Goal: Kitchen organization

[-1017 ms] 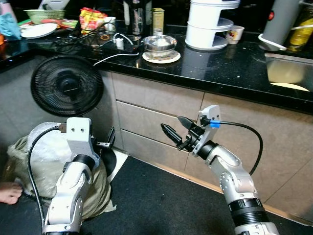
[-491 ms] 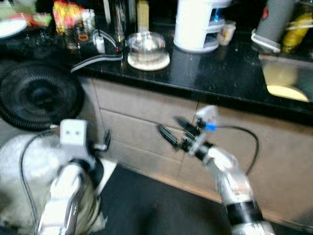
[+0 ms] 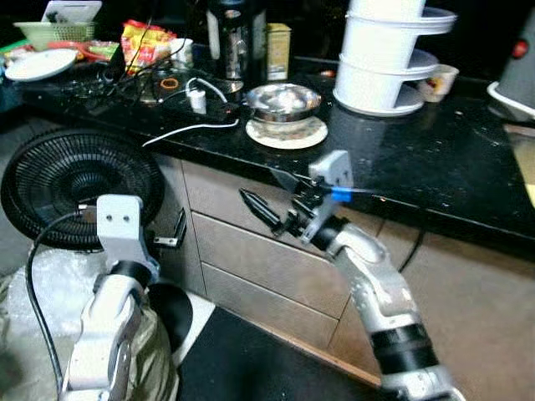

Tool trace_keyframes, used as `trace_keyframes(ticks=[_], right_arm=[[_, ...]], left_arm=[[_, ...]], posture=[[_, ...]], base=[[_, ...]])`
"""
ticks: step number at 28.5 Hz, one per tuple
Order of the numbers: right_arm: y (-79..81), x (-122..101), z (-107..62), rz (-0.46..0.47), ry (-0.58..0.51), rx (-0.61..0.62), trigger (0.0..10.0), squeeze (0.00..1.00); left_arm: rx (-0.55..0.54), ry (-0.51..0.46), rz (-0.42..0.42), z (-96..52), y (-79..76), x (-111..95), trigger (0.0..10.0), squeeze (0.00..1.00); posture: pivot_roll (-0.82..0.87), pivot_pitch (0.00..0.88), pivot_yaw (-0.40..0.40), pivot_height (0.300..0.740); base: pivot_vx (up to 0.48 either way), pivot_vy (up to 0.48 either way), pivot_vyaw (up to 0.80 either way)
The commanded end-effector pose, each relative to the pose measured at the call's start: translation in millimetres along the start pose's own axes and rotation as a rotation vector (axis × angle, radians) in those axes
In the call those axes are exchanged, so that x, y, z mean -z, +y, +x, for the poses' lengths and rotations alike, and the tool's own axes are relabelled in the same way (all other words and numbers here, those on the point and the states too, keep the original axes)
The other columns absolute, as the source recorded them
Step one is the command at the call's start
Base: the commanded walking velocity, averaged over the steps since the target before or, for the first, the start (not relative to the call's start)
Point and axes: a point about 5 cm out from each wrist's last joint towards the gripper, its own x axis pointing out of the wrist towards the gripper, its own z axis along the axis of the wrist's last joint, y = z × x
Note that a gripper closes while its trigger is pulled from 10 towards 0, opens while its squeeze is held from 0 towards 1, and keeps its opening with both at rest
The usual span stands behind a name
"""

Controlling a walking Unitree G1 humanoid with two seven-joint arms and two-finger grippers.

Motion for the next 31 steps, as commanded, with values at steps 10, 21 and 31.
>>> trace_keyframes(ticks=[10, 21, 31], right_arm=[[-6.1, -25, 12.7, -0.175, -0.032, 0.069, 10.0, 0.0], [-21.0, -65, 4.4, -0.055, -0.209, 0.05, 10.0, 0.0], [-51.7, -75, -10.5, -0.447, -0.074, 0.19, 10.0, 0.0]], left_arm=[[0.022, 0.005, -0.011, 2.3, -6.9, 0, 10.0, 0.0], [0.319, -0.058, -0.146, -2.9, -49.6, -17, 10.0, 0.0], [0.353, -0.079, -0.099, -3.7, -53.9, -23, 10.0, 0.0]], posture=[[0.04, 0.0, -0.007, 0.74], [0.05, 0.0, -0.007, 0.74], [0.06, 0.0, -0.006, 0.74]], base=[[0.48, 0.0, 0.0], [0.271, 0.0, 0.0], [0.0, 0.0, 0.0]])
